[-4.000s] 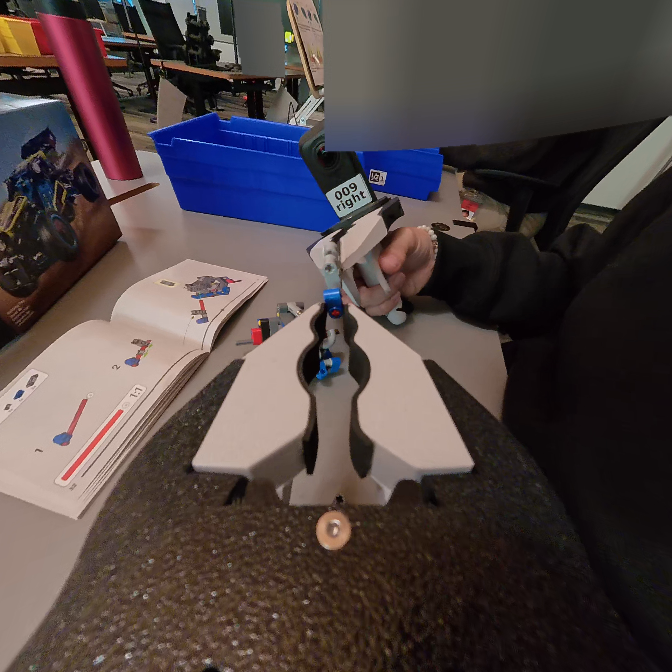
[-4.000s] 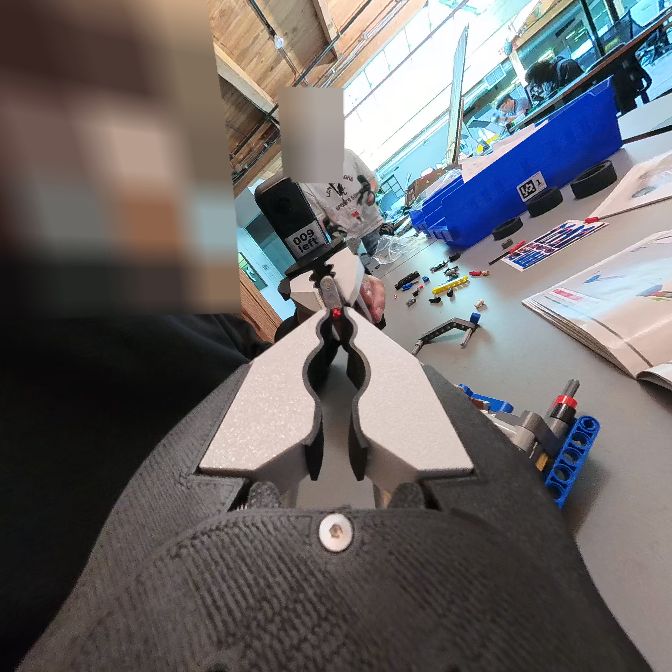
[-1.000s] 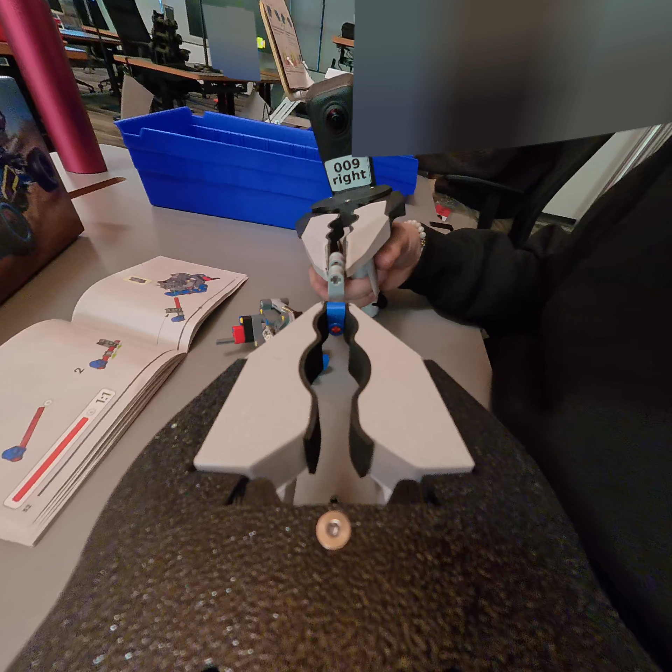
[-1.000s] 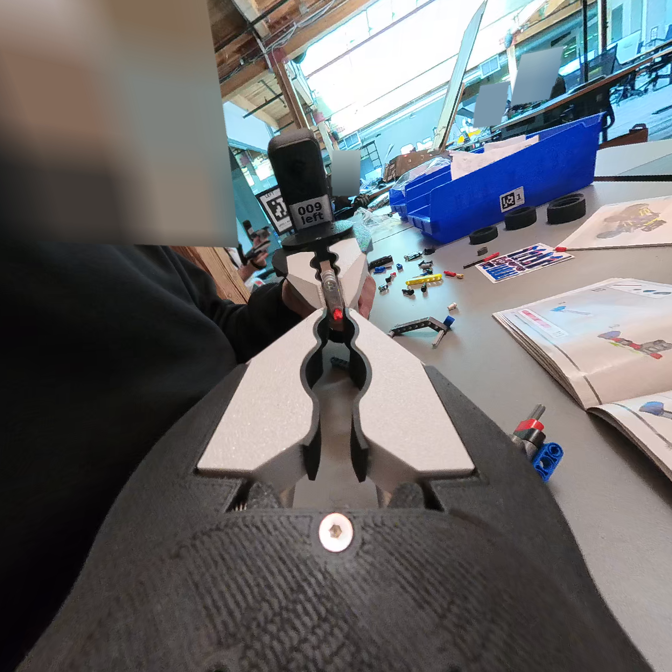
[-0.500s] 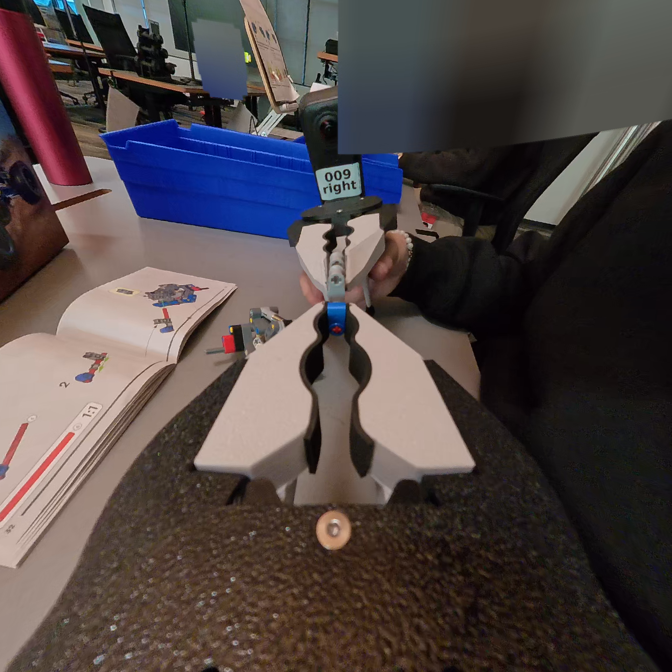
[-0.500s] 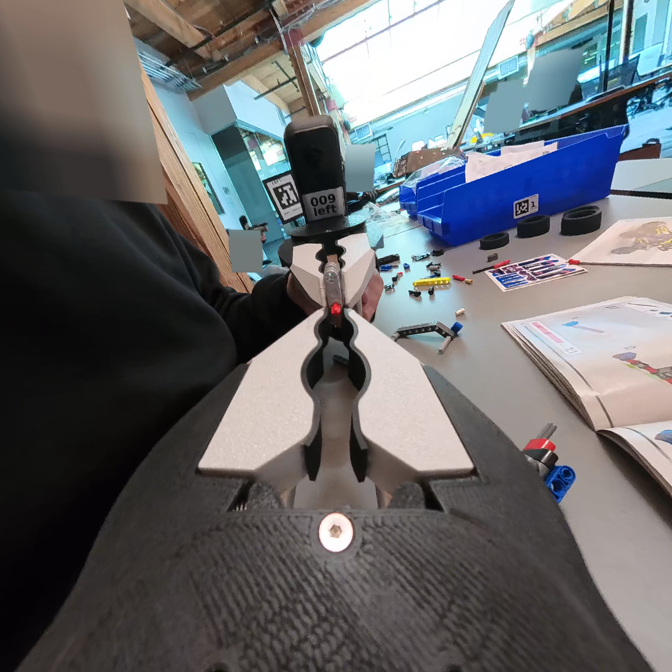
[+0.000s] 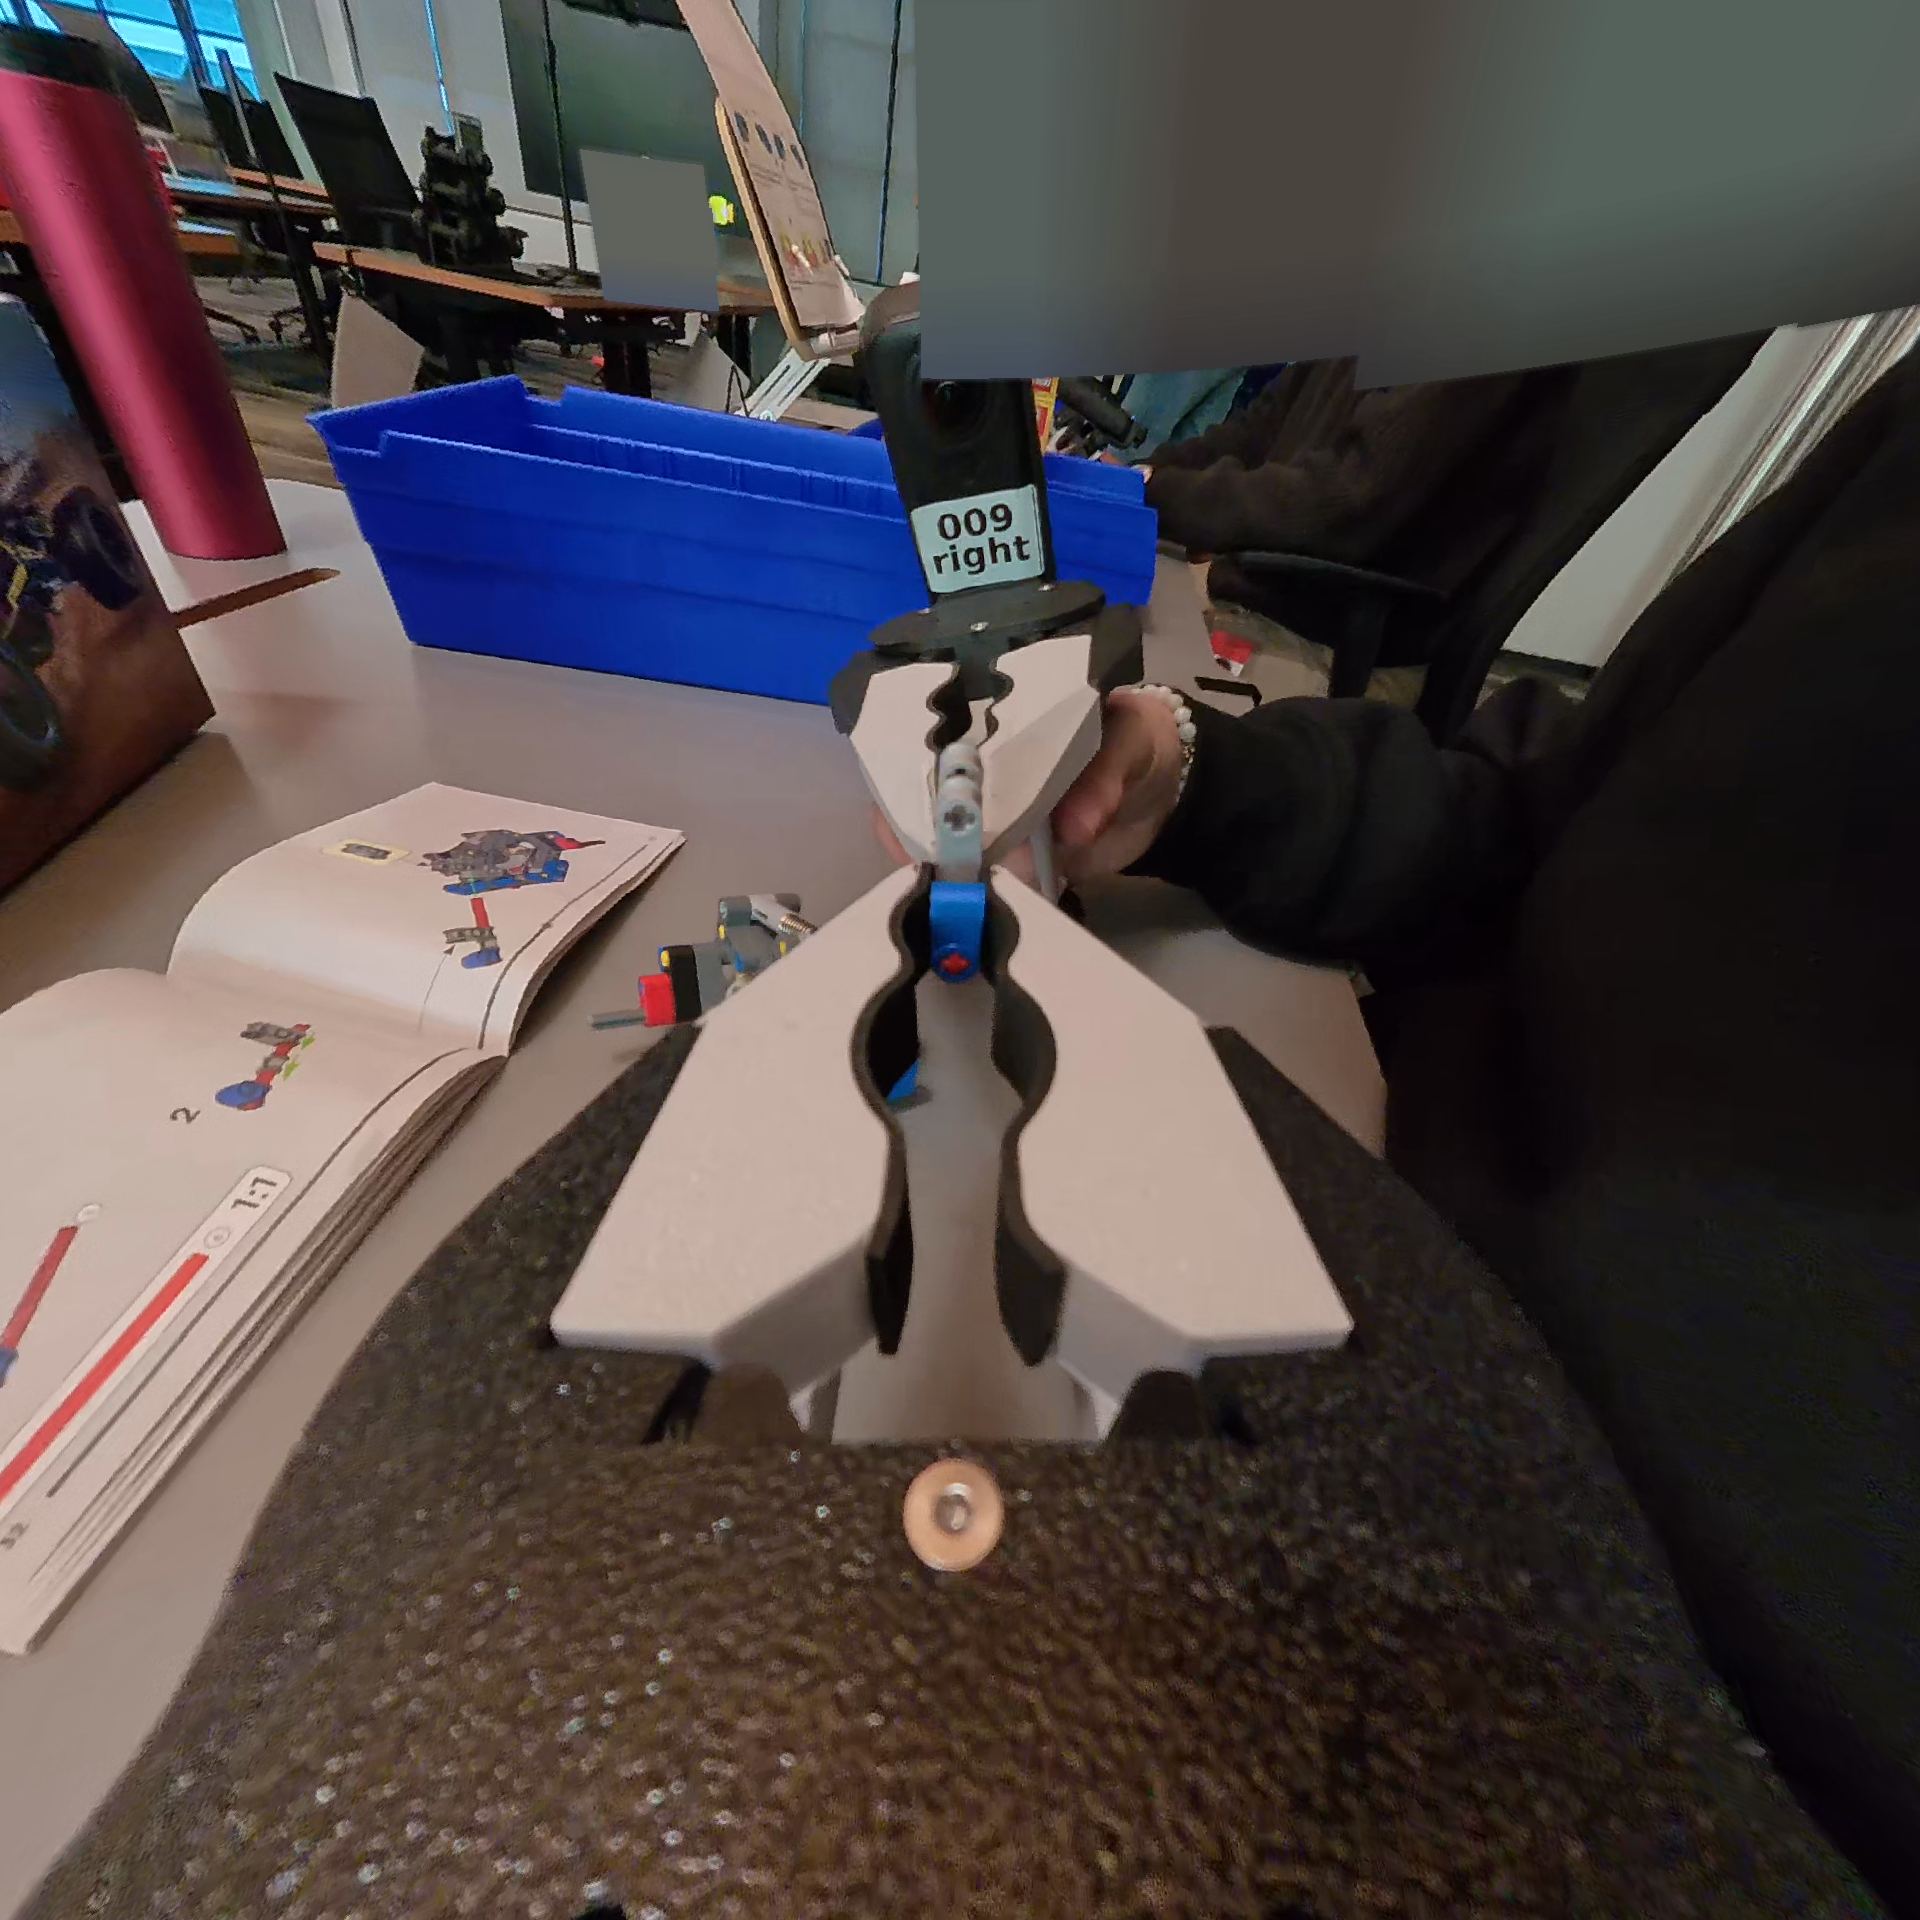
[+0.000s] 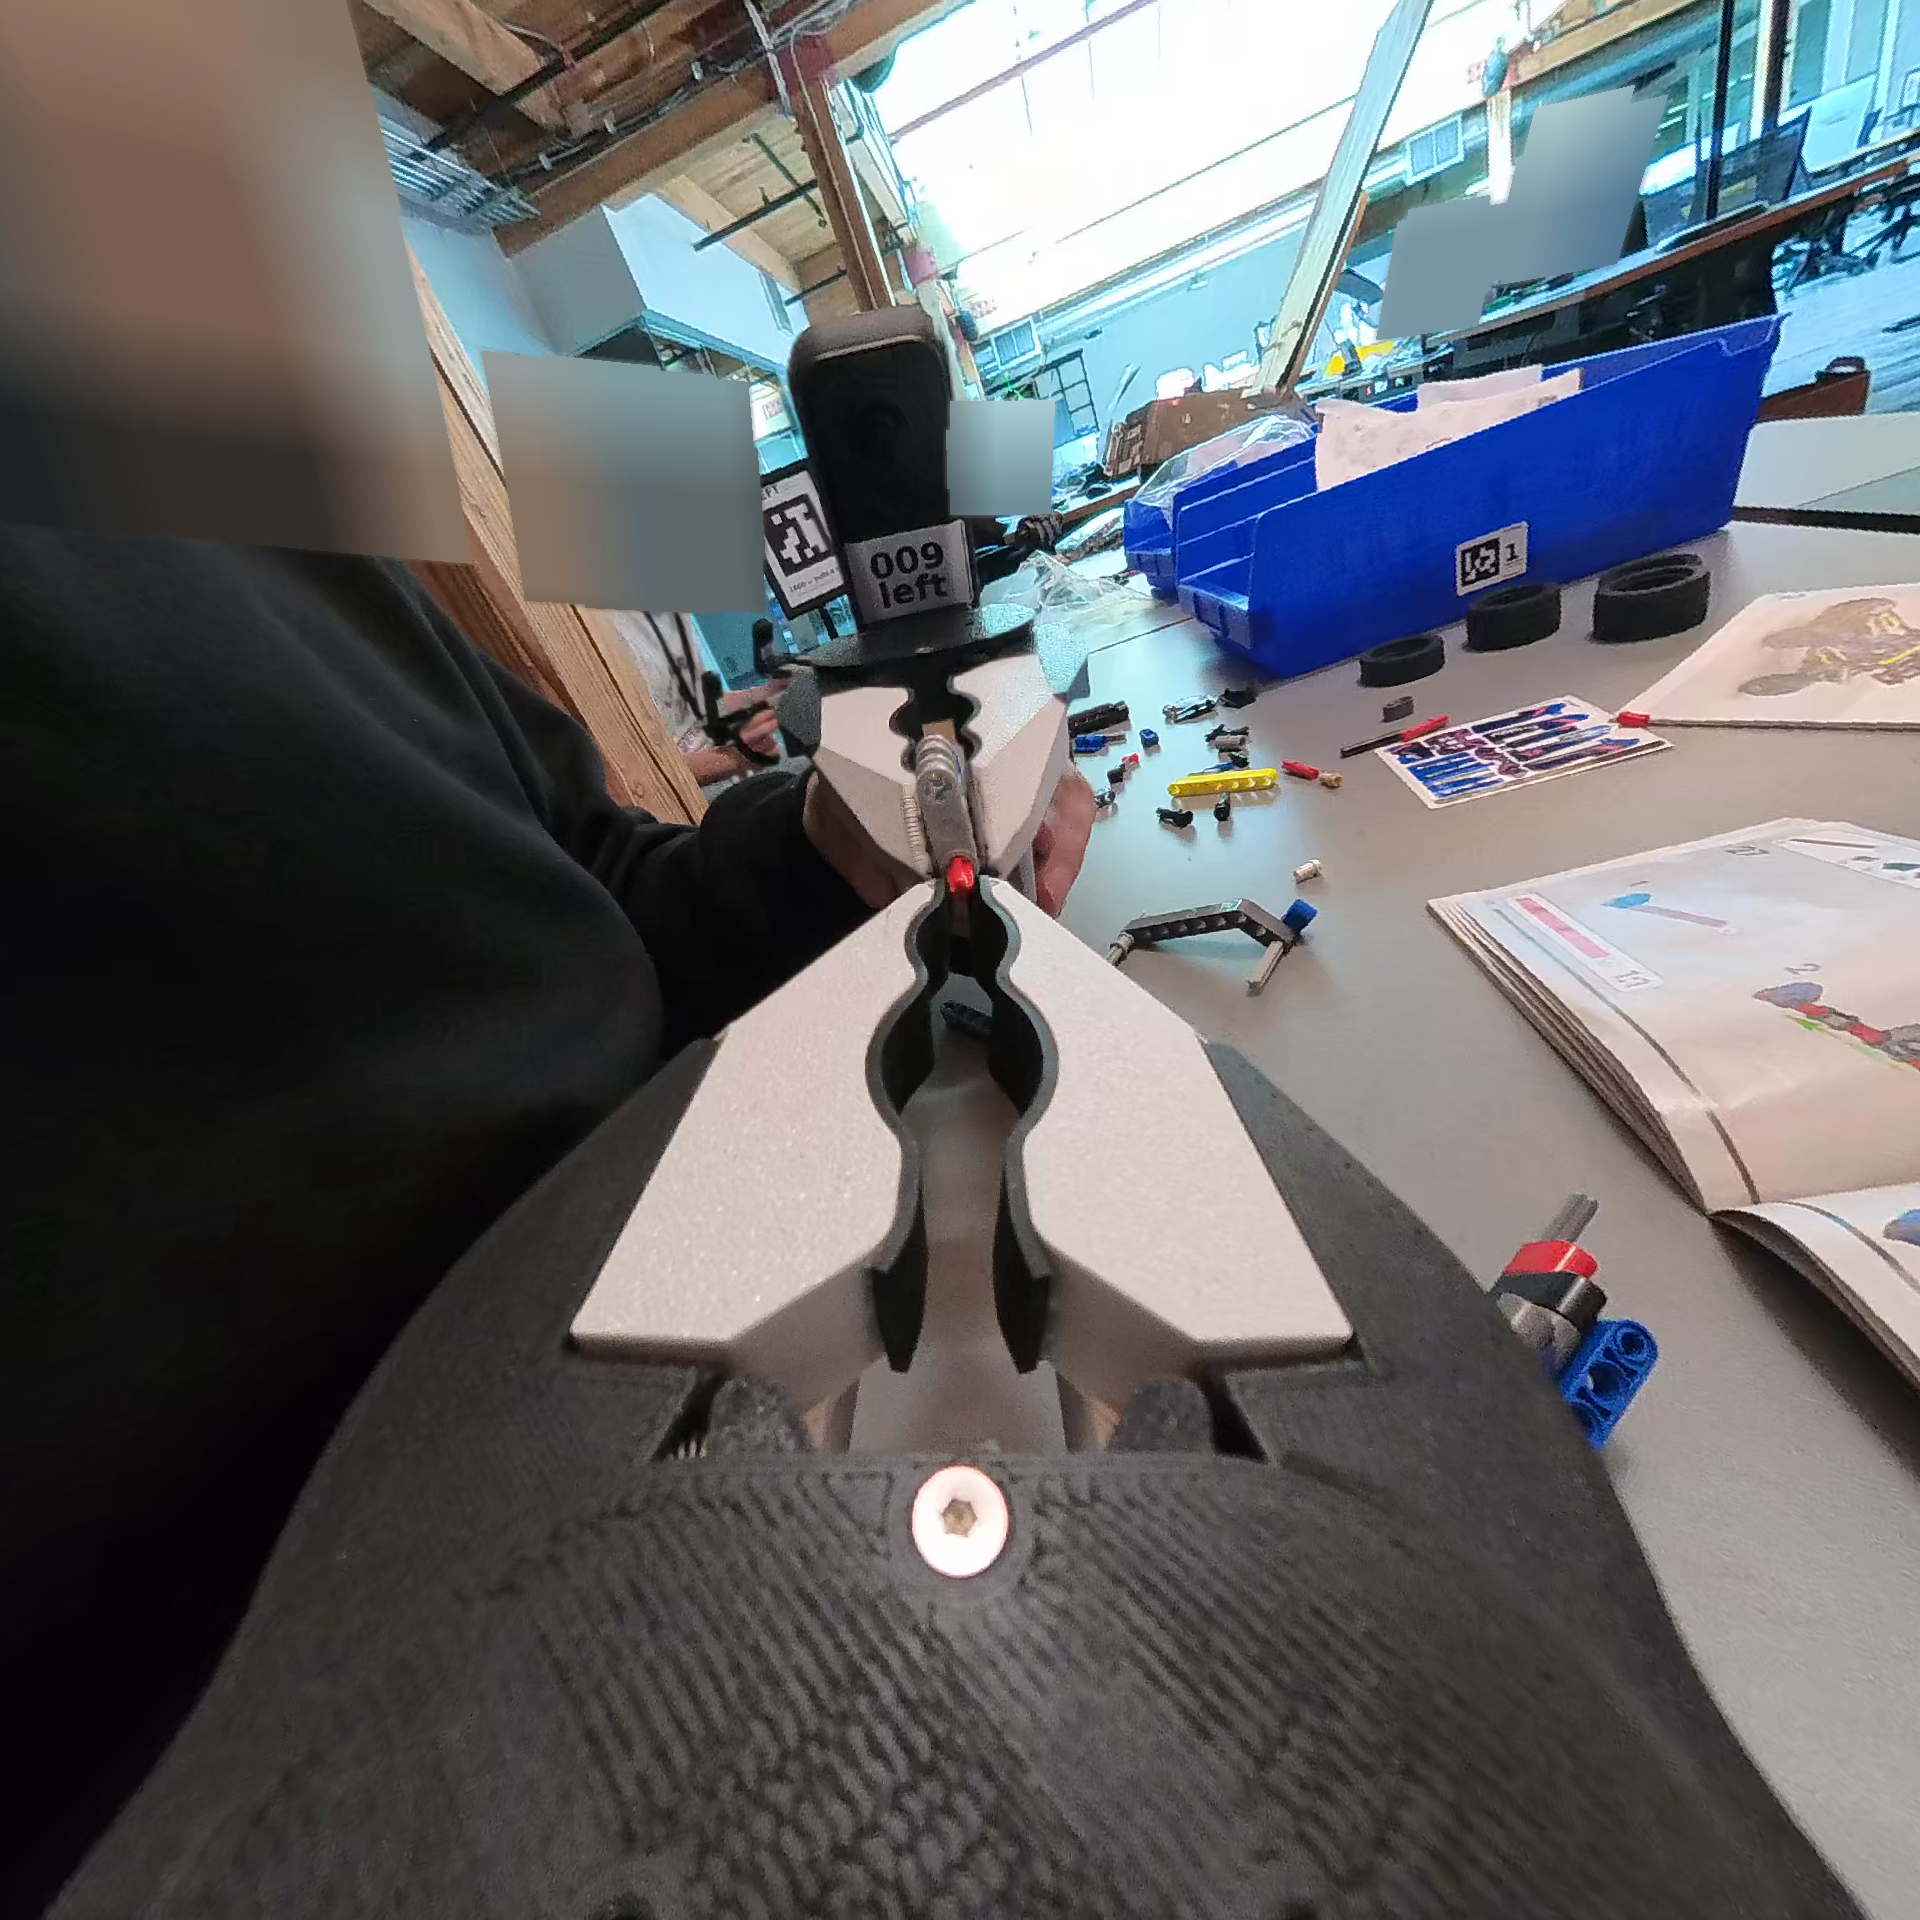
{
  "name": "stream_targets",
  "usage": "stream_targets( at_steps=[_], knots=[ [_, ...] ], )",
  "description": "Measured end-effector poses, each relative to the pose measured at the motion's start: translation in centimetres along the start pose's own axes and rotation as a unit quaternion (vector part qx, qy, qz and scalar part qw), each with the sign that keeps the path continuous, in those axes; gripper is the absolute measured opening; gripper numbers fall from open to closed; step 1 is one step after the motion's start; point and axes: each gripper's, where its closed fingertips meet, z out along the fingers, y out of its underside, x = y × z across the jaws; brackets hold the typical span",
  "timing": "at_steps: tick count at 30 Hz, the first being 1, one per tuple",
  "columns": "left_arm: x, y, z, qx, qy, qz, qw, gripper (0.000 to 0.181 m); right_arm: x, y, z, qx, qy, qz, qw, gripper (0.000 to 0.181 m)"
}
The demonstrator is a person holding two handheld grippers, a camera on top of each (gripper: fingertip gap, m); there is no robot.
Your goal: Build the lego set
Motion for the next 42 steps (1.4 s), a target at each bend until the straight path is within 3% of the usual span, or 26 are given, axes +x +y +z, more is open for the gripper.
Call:
stream_targets(
  at_steps=[8,10,11,15,23,35,42],
  knots=[
    [-1.2,-0.6,-1.0,-0.001,-0.047,0.031,0.998,0.004,0.6,-0.2,-0.6,0.01,0.013,0.021,1.0,0.0],
    [-2.9,-1.6,-3.3,0.02,-0.076,0.021,0.997,0.004,2.4,-2.2,-3.7,0.08,0.049,0.052,0.994,0.0],
    [-3.1,-1.7,-3.6,0.015,-0.078,0.027,0.996,0.004,2.6,-2.1,-4.6,0.077,0.055,0.051,0.994,0.0],
    [-1.8,-1.4,-1.7,0.013,-0.039,0.02,0.999,0.004,1.5,-0.7,-1.7,0.019,0.039,0.01,0.999,0.0],
    [-0.1,-0.7,-0.5,0.001,0.0,0.021,1.0,0.004,0.2,-1.2,-0.4,0.041,0.005,-0.001,0.999,0.007],
    [0.0,-0.2,0.0,-0.028,-0.015,0.024,0.999,0.004,-0.1,-0.9,-0.1,0.038,-0.001,-0.006,0.999,0.002],
    [-0.5,-0.4,0.1,-0.05,-0.063,0.049,0.996,0.009,0.1,-1.0,-0.3,0.05,-0.008,0.035,0.998,0.001]
  ],
)
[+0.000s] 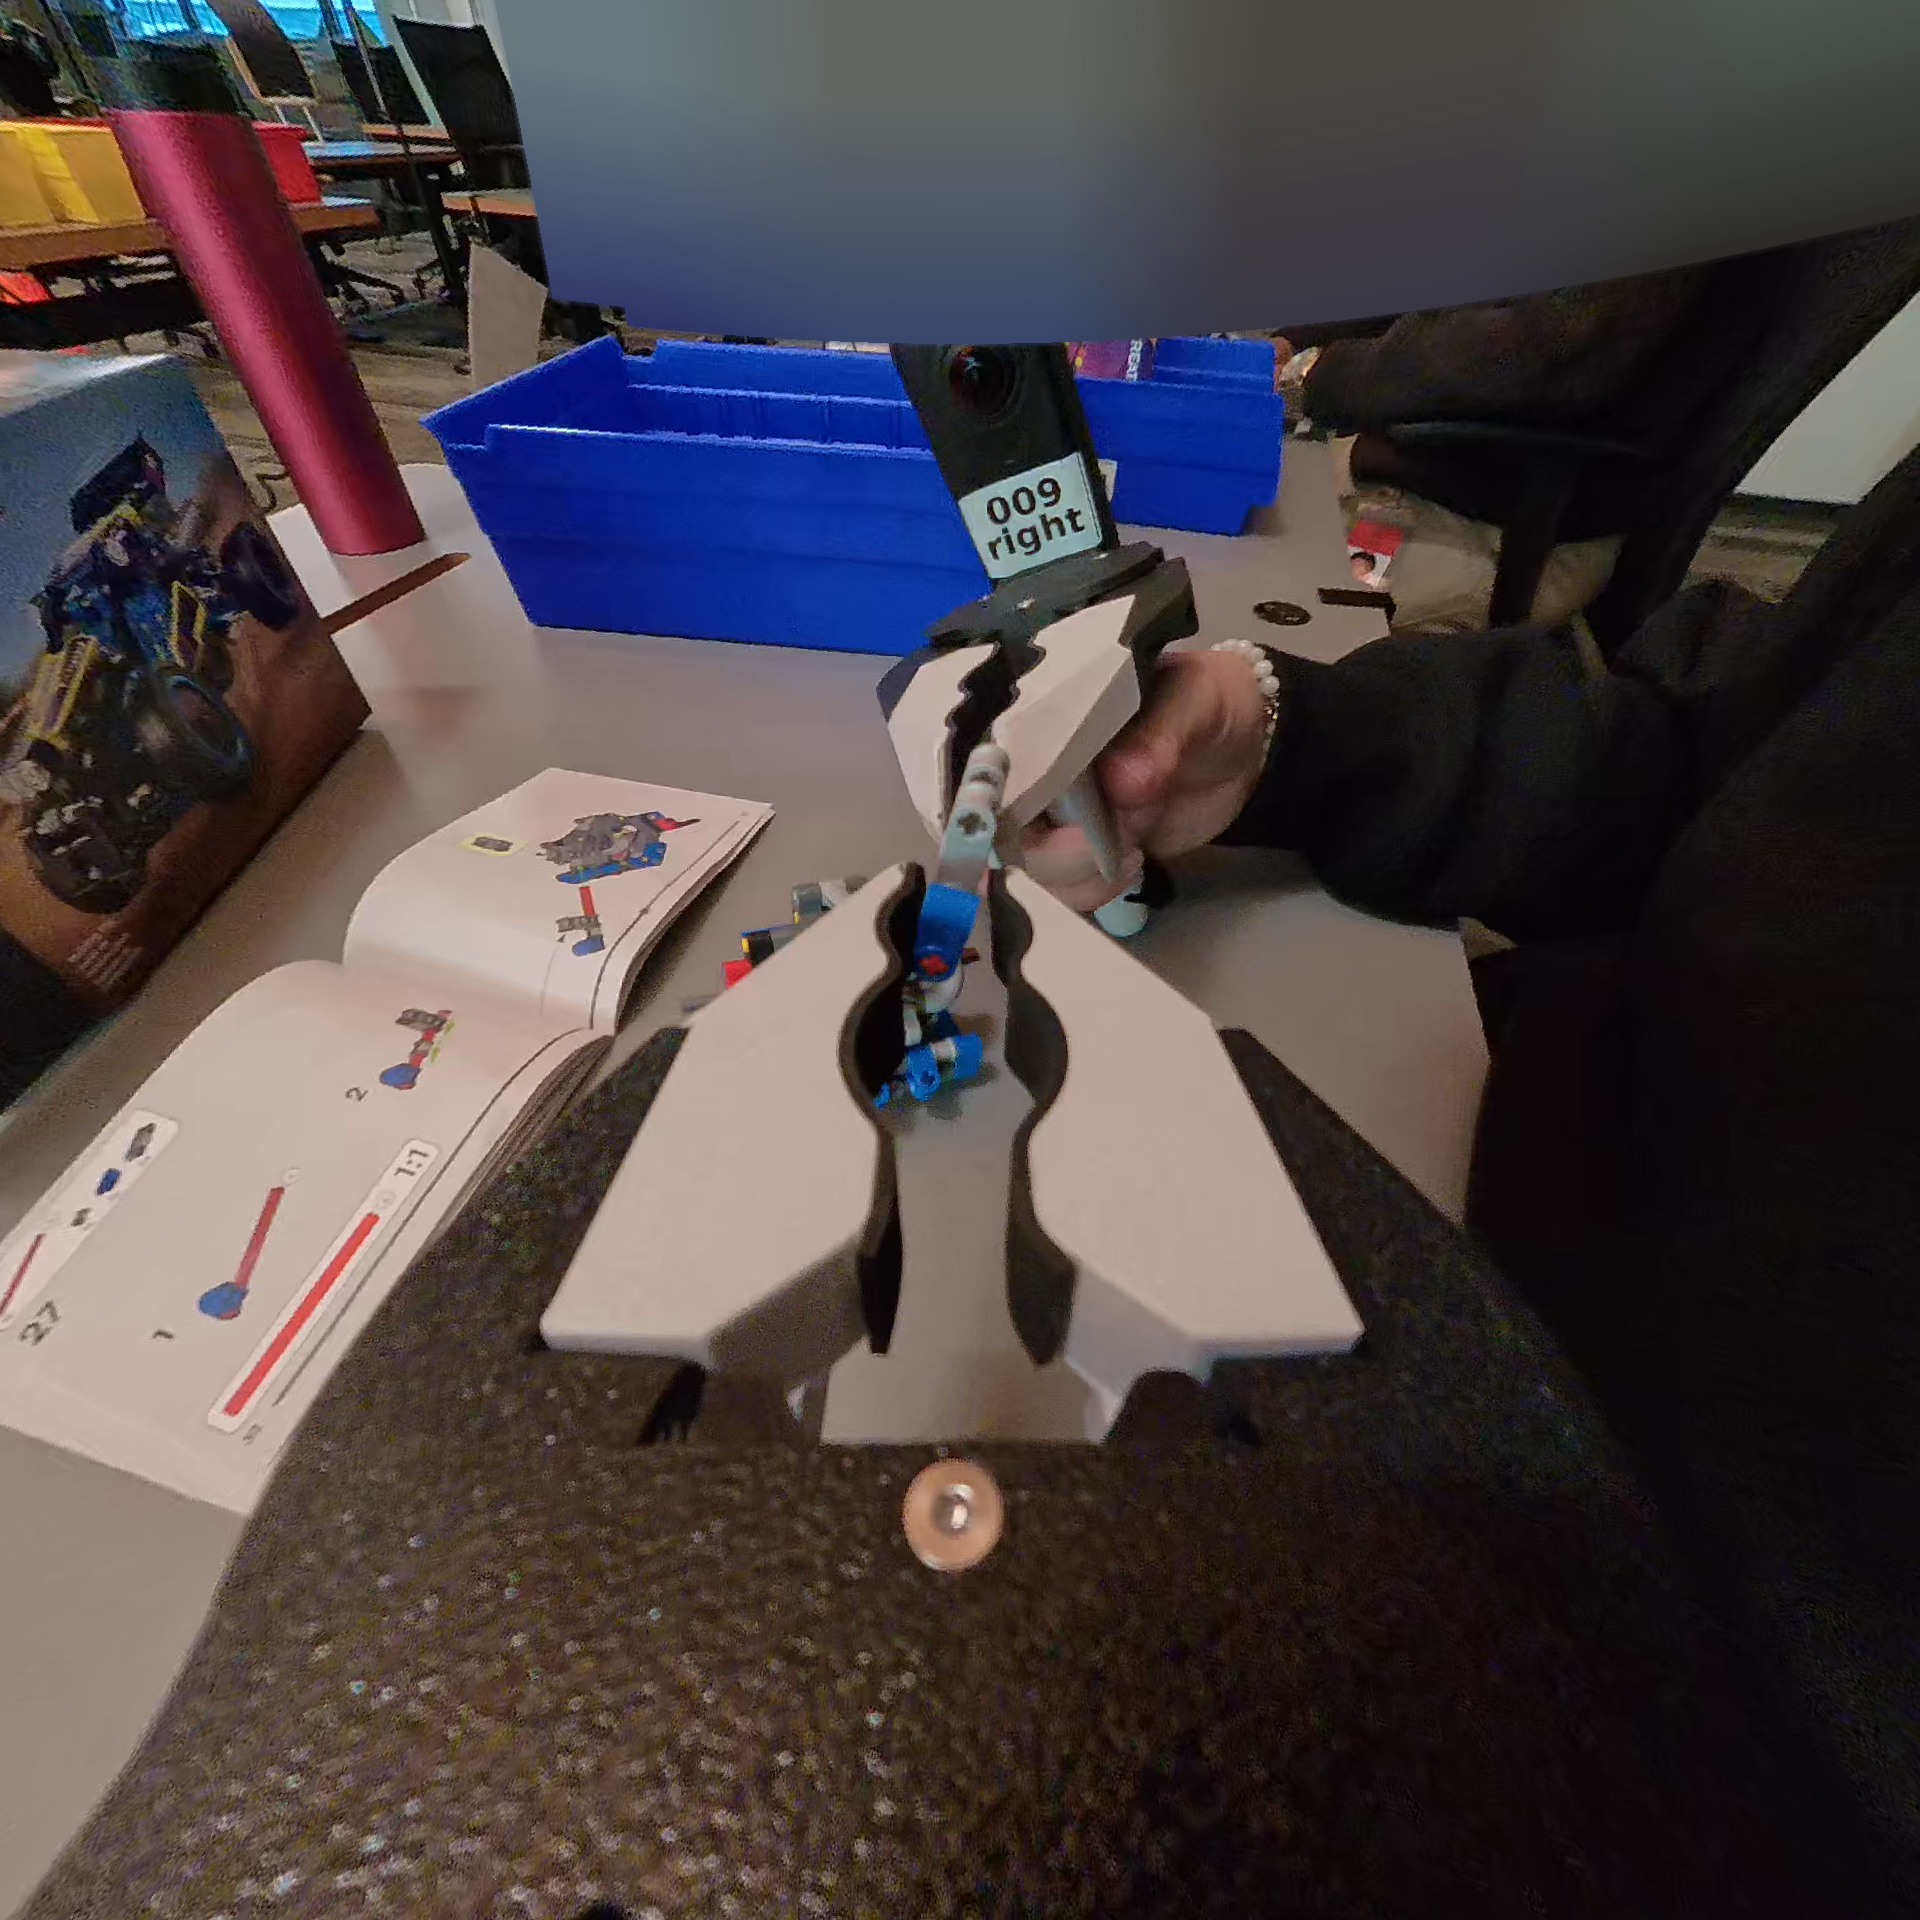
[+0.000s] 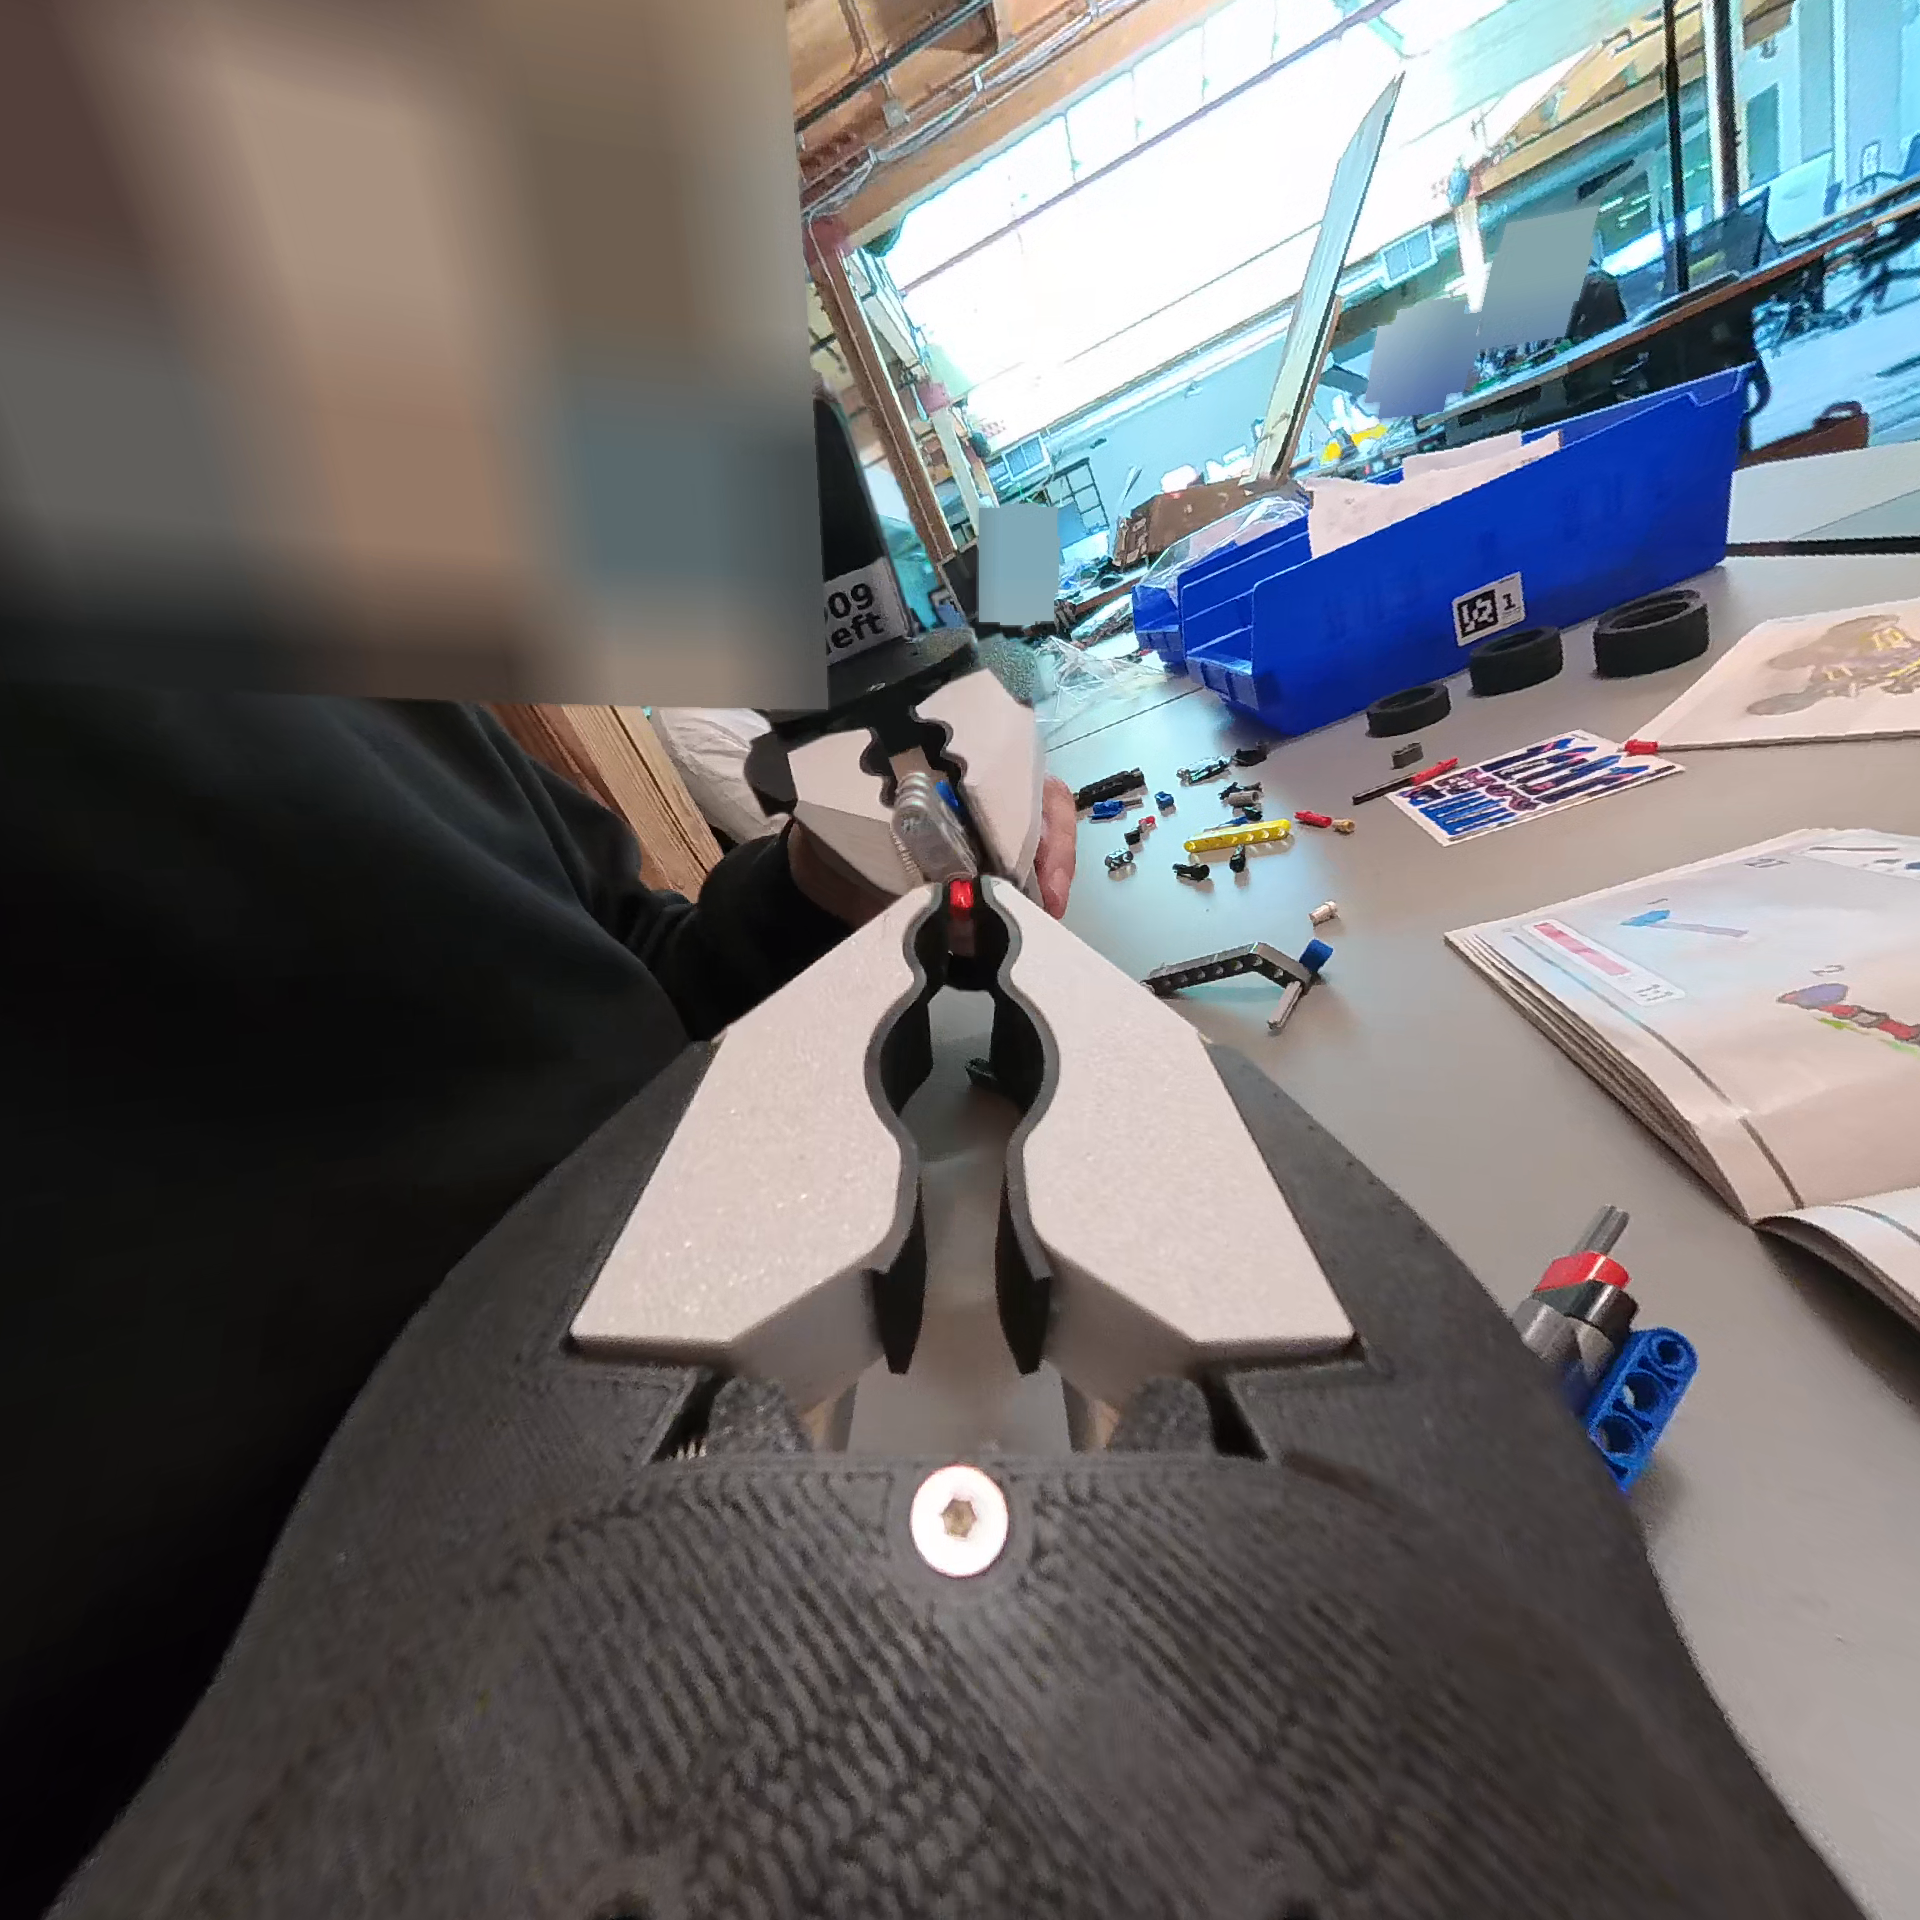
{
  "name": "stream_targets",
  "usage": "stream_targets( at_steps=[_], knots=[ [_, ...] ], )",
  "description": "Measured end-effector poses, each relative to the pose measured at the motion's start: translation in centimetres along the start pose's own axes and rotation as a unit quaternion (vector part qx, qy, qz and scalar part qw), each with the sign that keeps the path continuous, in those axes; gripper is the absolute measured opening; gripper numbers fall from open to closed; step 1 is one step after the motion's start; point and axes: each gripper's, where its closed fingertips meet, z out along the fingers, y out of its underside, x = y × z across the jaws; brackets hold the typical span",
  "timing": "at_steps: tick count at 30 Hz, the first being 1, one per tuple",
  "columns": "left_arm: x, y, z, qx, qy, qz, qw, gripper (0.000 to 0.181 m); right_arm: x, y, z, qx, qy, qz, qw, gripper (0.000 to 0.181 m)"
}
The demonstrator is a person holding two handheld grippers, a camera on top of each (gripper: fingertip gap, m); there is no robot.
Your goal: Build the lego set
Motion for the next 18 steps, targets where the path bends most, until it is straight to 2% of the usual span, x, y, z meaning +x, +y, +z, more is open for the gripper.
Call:
stream_targets(
  at_steps=[8,14,16,18],
  knots=[
    [-0.5,-0.6,-1.1,0.0,-0.017,0.017,1.0,0.006,0.1,-0.6,-0.6,0.033,-0.018,0.048,0.998,0.002],
    [-0.6,-0.3,-1.2,-0.012,-0.022,0.034,0.999,0.005,0.2,-0.5,-0.6,0.031,-0.019,0.061,0.997,0.002],
    [-1.2,0.5,-1.5,-0.042,-0.038,0.05,0.997,0.013,0.7,0.0,-0.7,0.003,0.007,0.049,0.999,0.002],
    [-1.9,1.6,-2.0,-0.089,-0.058,0.079,0.991,0.028,2.3,1.4,-1.1,-0.082,0.089,-0.005,0.993,0.002]
  ],
)
